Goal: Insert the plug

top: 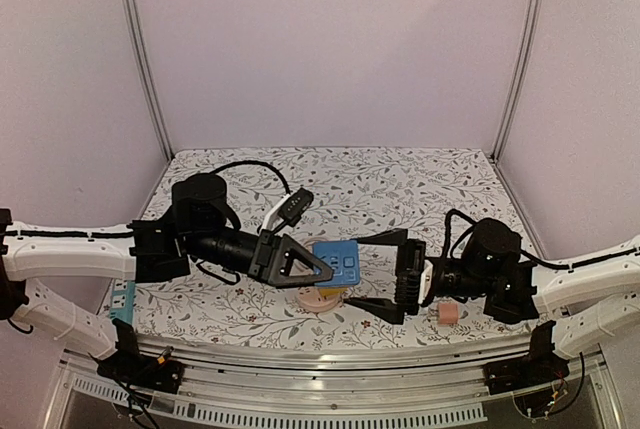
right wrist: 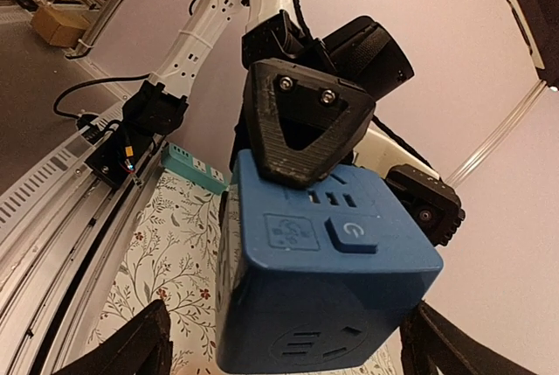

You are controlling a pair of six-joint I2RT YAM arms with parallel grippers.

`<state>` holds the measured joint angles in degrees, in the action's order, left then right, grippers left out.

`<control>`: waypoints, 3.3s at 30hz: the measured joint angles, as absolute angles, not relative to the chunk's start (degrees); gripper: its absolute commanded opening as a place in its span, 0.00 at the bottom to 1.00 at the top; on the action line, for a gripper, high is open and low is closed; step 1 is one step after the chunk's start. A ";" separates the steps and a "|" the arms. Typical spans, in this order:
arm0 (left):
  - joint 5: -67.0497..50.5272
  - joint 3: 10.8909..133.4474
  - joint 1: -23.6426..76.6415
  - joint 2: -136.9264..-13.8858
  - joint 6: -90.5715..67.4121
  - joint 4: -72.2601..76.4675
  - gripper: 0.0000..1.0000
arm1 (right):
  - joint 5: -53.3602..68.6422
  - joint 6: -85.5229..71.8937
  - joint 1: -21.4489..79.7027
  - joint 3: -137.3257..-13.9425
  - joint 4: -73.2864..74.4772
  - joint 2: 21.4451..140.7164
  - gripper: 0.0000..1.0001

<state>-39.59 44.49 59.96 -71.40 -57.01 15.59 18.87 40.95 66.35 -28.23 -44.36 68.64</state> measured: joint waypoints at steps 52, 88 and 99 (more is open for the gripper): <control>-40.80 44.07 59.02 -68.88 -54.48 12.34 0.00 | 25.65 34.94 65.23 -39.18 -37.60 77.62 0.70; -15.27 48.64 57.67 -53.17 -29.43 -14.74 0.99 | 20.82 6.42 64.90 -39.40 -25.04 73.52 0.00; -15.42 53.54 57.69 -56.31 -19.40 -16.45 0.99 | 33.80 -15.46 64.90 -43.86 -16.99 76.82 0.00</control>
